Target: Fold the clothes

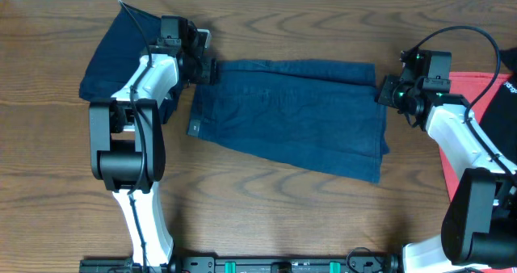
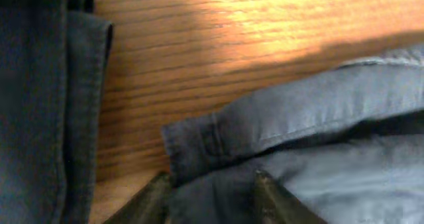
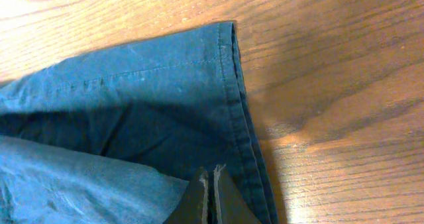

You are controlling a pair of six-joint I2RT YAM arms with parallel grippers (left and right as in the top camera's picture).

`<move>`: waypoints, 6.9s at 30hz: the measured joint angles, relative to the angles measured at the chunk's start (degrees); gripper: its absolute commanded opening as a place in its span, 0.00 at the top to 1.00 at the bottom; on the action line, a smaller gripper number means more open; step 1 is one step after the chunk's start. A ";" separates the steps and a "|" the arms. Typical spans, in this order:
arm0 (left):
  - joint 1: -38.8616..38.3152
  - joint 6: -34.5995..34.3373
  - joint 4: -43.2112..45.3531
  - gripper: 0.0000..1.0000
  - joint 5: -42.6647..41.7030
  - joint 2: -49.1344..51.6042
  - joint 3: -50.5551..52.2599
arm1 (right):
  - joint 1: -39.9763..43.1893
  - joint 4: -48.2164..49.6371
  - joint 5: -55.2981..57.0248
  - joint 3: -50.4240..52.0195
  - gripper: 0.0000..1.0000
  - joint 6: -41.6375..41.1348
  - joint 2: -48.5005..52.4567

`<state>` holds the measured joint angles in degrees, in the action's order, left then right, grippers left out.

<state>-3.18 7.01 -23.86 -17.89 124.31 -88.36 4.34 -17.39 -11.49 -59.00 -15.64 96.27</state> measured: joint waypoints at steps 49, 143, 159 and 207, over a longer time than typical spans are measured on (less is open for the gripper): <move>-1.42 -5.88 -39.74 0.94 -1.05 -37.09 0.63 | 1.97 -19.43 0.94 0.31 0.99 0.81 -35.98; -4.11 -3.72 -53.02 0.94 -1.20 -63.36 -41.09 | 2.45 -55.21 7.52 -50.75 0.99 -2.05 -46.97; -4.28 -0.98 -29.90 0.71 -0.50 -10.62 -35.04 | 2.45 -37.70 3.91 -40.59 0.85 0.09 -6.19; -4.28 -1.20 -41.62 0.34 4.96 -12.76 4.46 | -4.87 -19.10 2.16 11.69 0.99 -0.83 -1.29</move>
<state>-7.46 5.80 -65.47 -12.93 111.55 -83.90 -0.54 -36.49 -9.32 -47.31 -16.47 94.98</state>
